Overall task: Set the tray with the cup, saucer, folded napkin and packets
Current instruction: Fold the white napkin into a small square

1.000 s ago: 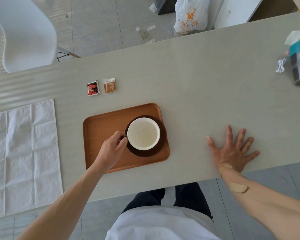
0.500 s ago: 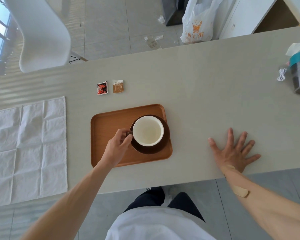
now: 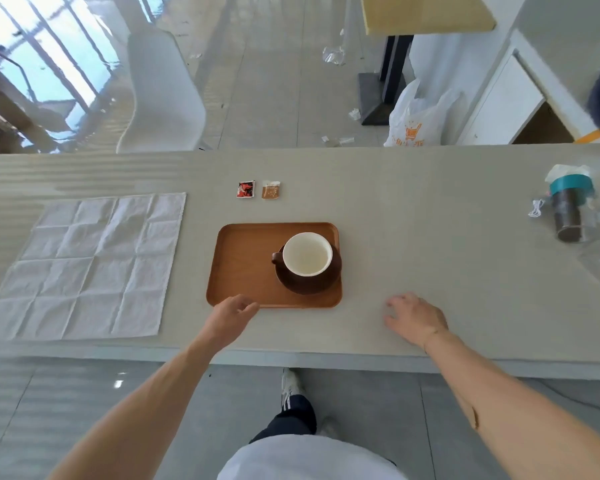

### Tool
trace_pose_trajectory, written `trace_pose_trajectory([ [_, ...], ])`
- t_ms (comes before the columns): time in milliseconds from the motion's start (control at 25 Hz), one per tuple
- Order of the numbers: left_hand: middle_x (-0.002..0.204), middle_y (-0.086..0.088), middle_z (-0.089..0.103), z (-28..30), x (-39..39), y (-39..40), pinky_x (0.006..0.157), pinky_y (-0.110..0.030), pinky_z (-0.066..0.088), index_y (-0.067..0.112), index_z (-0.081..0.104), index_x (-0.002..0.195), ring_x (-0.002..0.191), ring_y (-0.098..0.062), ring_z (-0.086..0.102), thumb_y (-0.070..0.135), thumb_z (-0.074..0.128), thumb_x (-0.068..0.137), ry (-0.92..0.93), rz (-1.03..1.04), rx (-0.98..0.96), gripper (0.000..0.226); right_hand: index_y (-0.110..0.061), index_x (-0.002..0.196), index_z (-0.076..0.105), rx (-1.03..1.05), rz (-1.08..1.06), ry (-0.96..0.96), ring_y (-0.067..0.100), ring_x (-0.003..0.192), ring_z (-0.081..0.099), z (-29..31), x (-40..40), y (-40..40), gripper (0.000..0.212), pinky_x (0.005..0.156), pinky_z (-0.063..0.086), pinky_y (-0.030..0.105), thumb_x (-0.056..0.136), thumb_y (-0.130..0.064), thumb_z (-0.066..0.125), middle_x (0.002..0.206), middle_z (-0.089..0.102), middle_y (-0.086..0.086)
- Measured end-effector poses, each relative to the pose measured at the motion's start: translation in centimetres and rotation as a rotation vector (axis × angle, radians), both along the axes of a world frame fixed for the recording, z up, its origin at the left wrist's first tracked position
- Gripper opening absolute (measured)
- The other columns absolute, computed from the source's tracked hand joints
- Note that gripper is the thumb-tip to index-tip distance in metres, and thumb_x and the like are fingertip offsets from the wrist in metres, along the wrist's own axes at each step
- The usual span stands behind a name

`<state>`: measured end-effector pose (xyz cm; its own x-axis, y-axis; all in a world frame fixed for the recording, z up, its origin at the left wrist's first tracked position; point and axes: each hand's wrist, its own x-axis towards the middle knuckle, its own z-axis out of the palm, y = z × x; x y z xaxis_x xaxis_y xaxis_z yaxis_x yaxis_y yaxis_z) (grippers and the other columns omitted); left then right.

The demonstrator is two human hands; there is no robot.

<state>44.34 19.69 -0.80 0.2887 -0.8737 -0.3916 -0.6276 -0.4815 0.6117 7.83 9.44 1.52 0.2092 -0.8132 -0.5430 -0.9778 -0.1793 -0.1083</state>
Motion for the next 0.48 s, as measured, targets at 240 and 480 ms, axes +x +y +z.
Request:
trace_pose_trajectory([
  [240,0.089,0.016,0.060,3.0,1.4,8.0,0.074,-0.029,0.047,0.039,0.062,0.083,0.081,-0.007,0.060,0.038,0.058,0.090,-0.044,0.143,-0.067,0.008,-0.033,0.114,0.064,0.104,0.366,-0.088,0.019,0.110,0.060,3.8,8.4,3.4,0.035,0.091,0.049,0.034,0.086,-0.047,0.049,0.123,0.066,-0.004],
  [480,0.105,0.010,0.060,5.5,5.5,17.2,0.087,-0.033,0.050,0.035,0.064,0.097,0.095,-0.011,0.060,0.047,0.052,0.089,-0.114,0.243,0.051,0.018,-0.033,0.113,0.064,0.104,0.555,-0.279,0.015,0.101,0.063,6.7,17.3,6.9,0.036,0.090,0.052,0.038,0.086,-0.051,0.047,0.114,0.068,-0.011],
])
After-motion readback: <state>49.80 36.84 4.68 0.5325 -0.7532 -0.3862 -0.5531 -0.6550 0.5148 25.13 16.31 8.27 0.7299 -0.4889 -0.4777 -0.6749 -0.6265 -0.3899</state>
